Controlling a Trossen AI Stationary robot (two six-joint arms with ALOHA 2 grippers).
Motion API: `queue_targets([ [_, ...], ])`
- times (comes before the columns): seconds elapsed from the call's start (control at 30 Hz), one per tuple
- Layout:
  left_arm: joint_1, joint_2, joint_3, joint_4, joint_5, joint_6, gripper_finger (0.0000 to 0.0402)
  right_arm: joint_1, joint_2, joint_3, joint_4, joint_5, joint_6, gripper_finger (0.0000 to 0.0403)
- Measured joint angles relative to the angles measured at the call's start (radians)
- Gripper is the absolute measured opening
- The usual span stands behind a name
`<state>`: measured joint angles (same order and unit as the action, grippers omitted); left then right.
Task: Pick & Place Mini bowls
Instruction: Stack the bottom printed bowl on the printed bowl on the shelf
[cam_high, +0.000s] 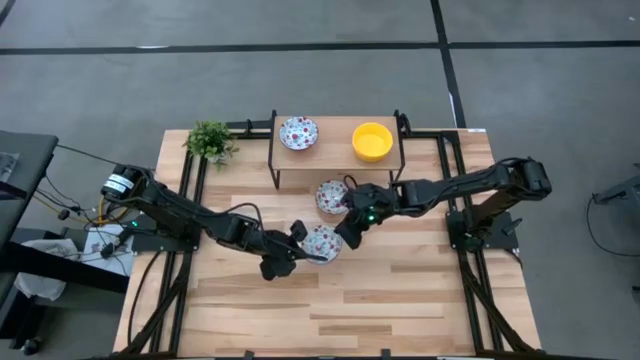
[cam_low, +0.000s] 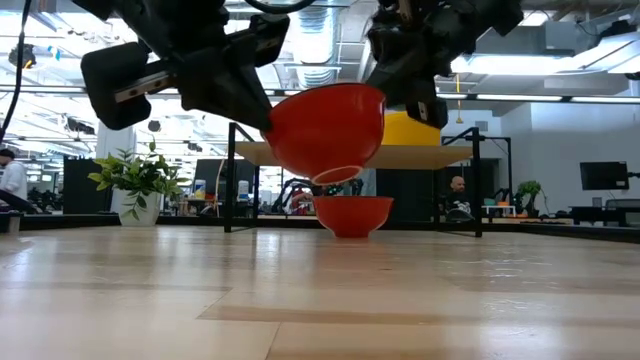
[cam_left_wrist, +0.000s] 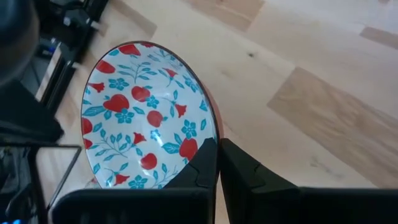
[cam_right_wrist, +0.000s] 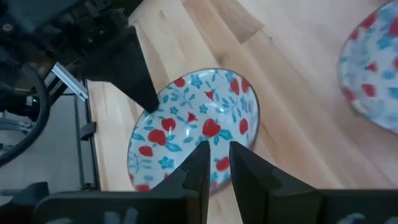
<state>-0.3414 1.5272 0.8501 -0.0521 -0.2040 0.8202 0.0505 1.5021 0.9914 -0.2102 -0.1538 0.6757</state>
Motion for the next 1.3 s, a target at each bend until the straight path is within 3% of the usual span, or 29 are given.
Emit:
queue_targets([
  [0.27, -0.005, -0.020, 0.002, 0.001, -0.087, -0.119, 0.0007, 0.015, -0.191, -0.001, -0.057, 0.167, -0.095, 0.0050],
  [0.5, 0.028, -0.150, 0.017, -0.045, -0.153, -0.190, 0.0007, 0.108, -0.400, 0.000, -0.161, 0.416, -0.240, 0.0043],
  [0.73, 0.100, -0.240, 0.123, -0.193, -0.249, -0.197, 0.0007, 0.214, -0.543, -0.001, -0.319, 0.654, -0.235, 0.0035],
  [0.93, 0.196, -0.245, 0.274, -0.329, -0.274, -0.174, 0.0007, 0.245, -0.604, -0.001, -0.399, 0.655, -0.231, 0.0029],
  [1.3, 0.496, -0.236, 0.402, -0.341, -0.234, 0.001, 0.0007, 0.196, -0.654, -0.001, -0.425, 0.714, -0.293, 0.0015],
])
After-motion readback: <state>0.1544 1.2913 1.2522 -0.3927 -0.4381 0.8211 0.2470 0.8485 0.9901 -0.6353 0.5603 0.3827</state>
